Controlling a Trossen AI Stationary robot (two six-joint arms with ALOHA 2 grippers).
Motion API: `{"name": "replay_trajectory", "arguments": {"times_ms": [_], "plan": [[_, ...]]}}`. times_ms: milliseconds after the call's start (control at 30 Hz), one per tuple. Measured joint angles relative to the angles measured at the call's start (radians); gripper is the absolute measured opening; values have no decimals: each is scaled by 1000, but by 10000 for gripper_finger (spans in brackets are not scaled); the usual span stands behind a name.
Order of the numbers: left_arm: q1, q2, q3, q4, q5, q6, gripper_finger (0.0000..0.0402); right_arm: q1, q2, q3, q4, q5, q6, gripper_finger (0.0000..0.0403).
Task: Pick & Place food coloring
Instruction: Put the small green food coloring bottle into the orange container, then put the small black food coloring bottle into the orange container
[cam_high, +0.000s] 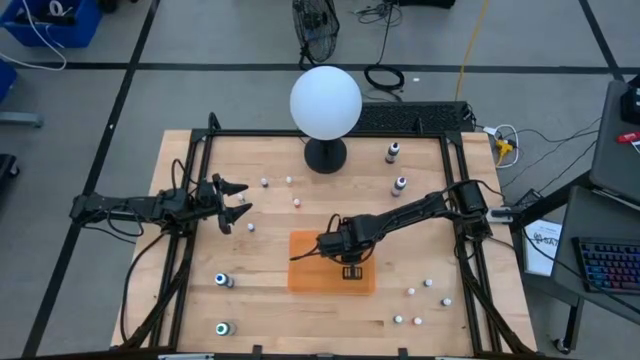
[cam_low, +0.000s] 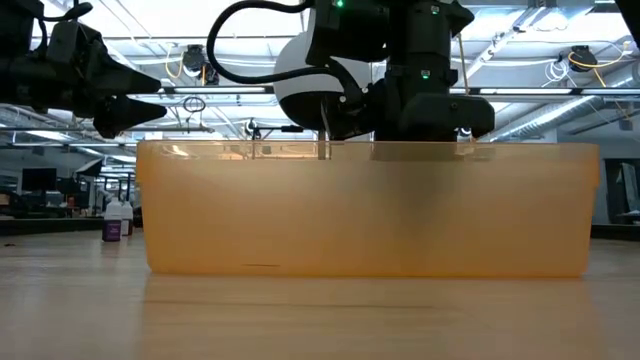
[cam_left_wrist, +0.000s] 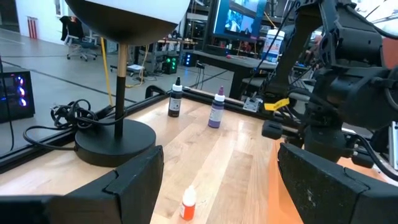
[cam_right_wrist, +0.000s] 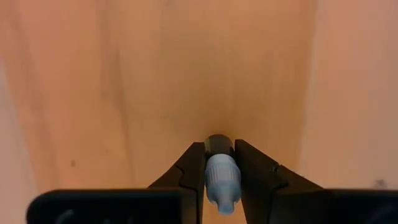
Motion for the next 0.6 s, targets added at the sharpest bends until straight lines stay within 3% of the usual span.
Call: {"name": "replay_trajectory", "arguments": {"times_ms": [67, 333, 600], "plan": [[0, 0, 0, 0, 0, 0, 310, 1, 0, -1, 0, 17, 2, 60], [0, 0, 0, 0, 0, 0, 310, -2, -29, -7, -2, 58, 80, 167], [0, 0, 0, -1, 0, 0, 310, 18, -219, -5, -39, 100, 207, 174]]}}
